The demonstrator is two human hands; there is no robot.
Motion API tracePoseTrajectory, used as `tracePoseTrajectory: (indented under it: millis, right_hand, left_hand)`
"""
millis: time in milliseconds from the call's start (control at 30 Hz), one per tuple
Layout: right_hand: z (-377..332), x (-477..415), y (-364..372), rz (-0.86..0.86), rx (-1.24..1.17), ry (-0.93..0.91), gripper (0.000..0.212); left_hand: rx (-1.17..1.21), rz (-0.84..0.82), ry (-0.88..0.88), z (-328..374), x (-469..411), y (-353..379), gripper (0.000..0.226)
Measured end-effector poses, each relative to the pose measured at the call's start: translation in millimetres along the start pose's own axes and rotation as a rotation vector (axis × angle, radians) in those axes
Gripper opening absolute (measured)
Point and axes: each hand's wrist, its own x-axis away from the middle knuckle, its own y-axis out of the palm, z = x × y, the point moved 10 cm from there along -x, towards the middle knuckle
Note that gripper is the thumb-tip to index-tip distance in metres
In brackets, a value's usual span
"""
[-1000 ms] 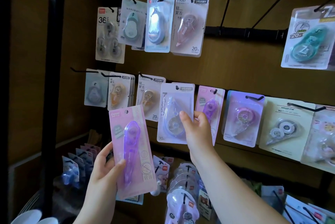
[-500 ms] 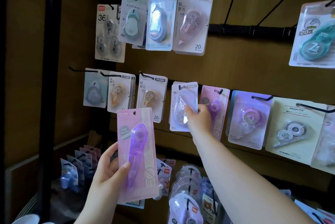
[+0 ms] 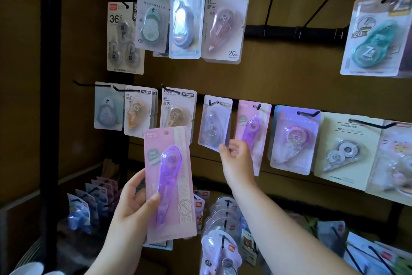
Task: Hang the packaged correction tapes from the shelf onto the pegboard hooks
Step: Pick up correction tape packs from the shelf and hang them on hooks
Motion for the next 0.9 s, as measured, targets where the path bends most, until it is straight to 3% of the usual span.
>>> tracePoseTrajectory:
  millis: [133, 233, 600, 900]
  right_hand:
    - [-18.7, 42.9, 9.8, -0.296, -0.155, -0.032, 0.003]
    - [-34.5, 53.6, -3.0, -0.365, -0.189, -0.08, 0.011]
    - [-39.3, 27.7, -93.4, -0.056, -0.238, -0.099, 0.017]
    - [-37.3, 11.6, -93.2, -0.034, -0.335, -0.05, 0.023]
  left_hand:
    - [-0.019, -0.062, 0.01, 3.6, 7.1, 28.7, 0.042]
    - [-0.036, -0.102, 0.025, 5.7, 11.4, 53.9, 0.043]
    - [-0.123, -0.247, -0.026, -13.3, 33.2, 139.1, 0.039]
    - [-0.234, -0.153, 0.046, 3.3, 25.8, 139.4, 0.033]
